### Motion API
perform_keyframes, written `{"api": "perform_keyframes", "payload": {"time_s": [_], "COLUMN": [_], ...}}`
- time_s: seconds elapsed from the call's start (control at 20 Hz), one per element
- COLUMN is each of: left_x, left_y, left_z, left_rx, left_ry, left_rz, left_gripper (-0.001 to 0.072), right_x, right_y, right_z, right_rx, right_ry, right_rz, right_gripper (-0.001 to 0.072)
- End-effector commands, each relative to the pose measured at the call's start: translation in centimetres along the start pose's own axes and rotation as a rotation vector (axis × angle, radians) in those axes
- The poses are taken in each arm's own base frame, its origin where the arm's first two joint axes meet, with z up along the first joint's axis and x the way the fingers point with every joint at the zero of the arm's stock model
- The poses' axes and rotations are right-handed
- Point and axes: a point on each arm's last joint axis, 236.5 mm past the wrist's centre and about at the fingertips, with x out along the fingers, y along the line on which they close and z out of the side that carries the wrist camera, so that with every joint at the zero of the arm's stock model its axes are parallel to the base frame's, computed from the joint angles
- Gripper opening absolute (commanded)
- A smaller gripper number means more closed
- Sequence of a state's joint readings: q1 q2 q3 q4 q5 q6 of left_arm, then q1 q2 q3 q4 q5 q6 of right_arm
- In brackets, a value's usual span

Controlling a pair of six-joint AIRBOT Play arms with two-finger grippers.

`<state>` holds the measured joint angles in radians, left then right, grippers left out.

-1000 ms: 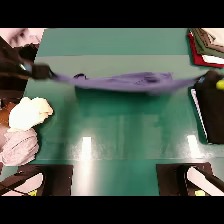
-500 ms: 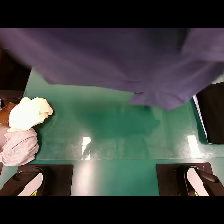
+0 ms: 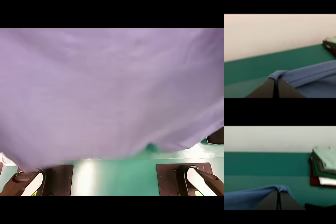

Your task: Fold the shirts.

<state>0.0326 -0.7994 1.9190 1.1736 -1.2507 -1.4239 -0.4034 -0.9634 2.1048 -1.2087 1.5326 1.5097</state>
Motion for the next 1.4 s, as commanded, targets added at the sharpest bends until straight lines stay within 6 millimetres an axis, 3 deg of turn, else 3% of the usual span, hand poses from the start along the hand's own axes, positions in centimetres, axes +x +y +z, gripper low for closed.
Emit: {"api": "perform_keyframes", "payload": {"time_s": [0.0, 0.15, 0.25, 0.3, 0.45, 0.6, 0.8, 0.9, 1.05, 1.15, 1.35], "left_x": [7.6, 13.3, 16.2, 17.7, 22.8, 26.7, 30.7, 31.6, 31.2, 29.9, 25.2], "left_y": [2.6, 4.8, 5.9, 6.6, 9.1, 11.4, 14.5, 15.5, 15.8, 15.5, 13.0], "left_z": [-12.7, -23.6, -29.3, -31.1, -34.8, -37.2, -37.5, -37.0, -37.8, -39.6, -44.4], "left_rx": [-0.134, -0.24, -0.261, -0.266, -0.267, -0.264, -0.257, -0.251, -0.223, -0.197, -0.143], "left_ry": [0.393, 0.662, 0.778, 0.801, 0.781, 0.726, 0.585, 0.534, 0.568, 0.662, 0.953], "left_rz": [-0.02, -0.025, -0.034, -0.031, 0.002, 0.044, 0.131, 0.158, 0.162, 0.149, 0.041], "left_gripper": [0.0024, 0.0024, 0.0025, 0.0025, 0.0025, 0.0025, 0.0024, 0.0024, 0.0025, 0.0025, 0.0025], "right_x": [7.9, 14.5, 18.1, 20.0, 25.9, 31.7, 37.3, 38.6, 38.7, 37.3, 33.7], "right_y": [-2.0, -1.6, -2.4, -2.7, -3.6, -3.3, -2.0, -1.6, -2.1, -2.9, -3.8], "right_z": [-8.6, -15.0, -18.5, -20.1, -23.3, -24.8, -25.6, -26.0, -27.1, -27.9, -30.6], "right_rx": [0.08, 0.106, 0.087, 0.069, 0.031, 0.031, 0.081, 0.081, 0.066, 0.019, -0.121], "right_ry": [0.386, 0.628, 0.736, 0.777, 0.8, 0.732, 0.633, 0.612, 0.646, 0.709, 0.897], "right_rz": [0.03, 0.085, 0.049, 0.027, -0.037, -0.056, -0.054, -0.049, -0.065, -0.102, -0.155], "right_gripper": [0.0015, 0.0015, 0.0015, 0.0015, 0.0015, 0.0015, 0.0014, 0.0015, 0.0015, 0.0015, 0.0015]}}
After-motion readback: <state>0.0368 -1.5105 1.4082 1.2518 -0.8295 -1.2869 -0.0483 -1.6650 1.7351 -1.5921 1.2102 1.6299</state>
